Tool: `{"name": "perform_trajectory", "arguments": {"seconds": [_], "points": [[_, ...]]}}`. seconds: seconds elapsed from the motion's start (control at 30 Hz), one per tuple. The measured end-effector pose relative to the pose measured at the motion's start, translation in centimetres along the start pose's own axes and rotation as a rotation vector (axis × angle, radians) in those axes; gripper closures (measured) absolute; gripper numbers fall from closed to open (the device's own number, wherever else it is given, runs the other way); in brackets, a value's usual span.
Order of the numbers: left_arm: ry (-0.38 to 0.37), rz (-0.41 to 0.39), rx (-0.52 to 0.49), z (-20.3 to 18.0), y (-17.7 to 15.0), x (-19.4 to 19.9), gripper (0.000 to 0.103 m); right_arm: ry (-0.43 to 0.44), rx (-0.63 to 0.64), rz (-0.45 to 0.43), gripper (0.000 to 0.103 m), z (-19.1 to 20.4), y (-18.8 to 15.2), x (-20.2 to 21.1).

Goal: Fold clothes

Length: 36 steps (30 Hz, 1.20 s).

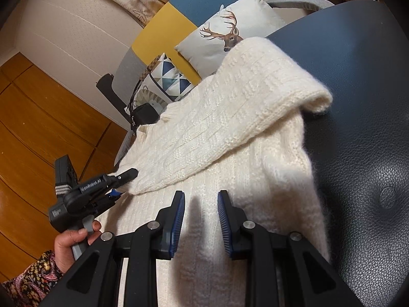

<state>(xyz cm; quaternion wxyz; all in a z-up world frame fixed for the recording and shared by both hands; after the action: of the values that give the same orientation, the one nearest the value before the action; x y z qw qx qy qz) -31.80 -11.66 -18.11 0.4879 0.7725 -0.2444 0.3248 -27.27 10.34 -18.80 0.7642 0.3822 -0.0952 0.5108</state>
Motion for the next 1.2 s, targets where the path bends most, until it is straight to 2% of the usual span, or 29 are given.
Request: {"name": "perform_trajectory", "arguments": {"seconds": [0.07, 0.23, 0.63, 0.7, 0.77, 0.9, 1.1, 1.2], "points": [[-0.014, -0.028, -0.042, -0.2, -0.4, 0.1, 0.069, -0.002, 0.001, -0.002, 0.078, 0.0, 0.0, 0.0], [-0.119, -0.050, 0.074, 1.2, -0.5, 0.7, 0.069, -0.005, 0.002, -0.003, 0.078, 0.1, 0.0, 0.0], [-0.199, -0.055, 0.139, 1.7, -0.5, 0.5, 0.069, -0.009, 0.010, -0.018, 0.079, 0.1, 0.2, -0.2], [-0.192, -0.058, 0.135, 1.6, -0.5, 0.5, 0.069, -0.009, 0.012, -0.019, 0.079, 0.1, 0.2, -0.2], [-0.148, -0.058, 0.110, 1.4, -0.5, 0.2, 0.074, -0.009, 0.011, -0.021, 0.079, 0.0, 0.2, -0.2], [-0.084, -0.062, 0.070, 0.9, -0.5, 0.0, 0.077, -0.016, 0.012, -0.023, 0.080, 0.0, 0.3, -0.3], [-0.074, -0.066, 0.065, 0.9, -0.6, -0.1, 0.078, -0.033, 0.018, -0.017, 0.080, 0.1, 0.2, -0.3], [-0.057, -0.066, 0.066, 1.0, -0.5, -0.2, 0.082, -0.048, 0.022, -0.010, 0.080, 0.2, 0.3, -0.5]]}}
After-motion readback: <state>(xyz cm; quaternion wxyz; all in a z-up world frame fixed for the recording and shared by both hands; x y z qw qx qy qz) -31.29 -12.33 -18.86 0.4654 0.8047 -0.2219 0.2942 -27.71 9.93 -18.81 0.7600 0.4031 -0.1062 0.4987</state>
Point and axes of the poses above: each gripper's, at about its wrist camera, not at the fingertips, and x roughly against the way its jaws point, z to its left, y to its top, the point moved 9 cm from there along -x, roughly the way its jaws point
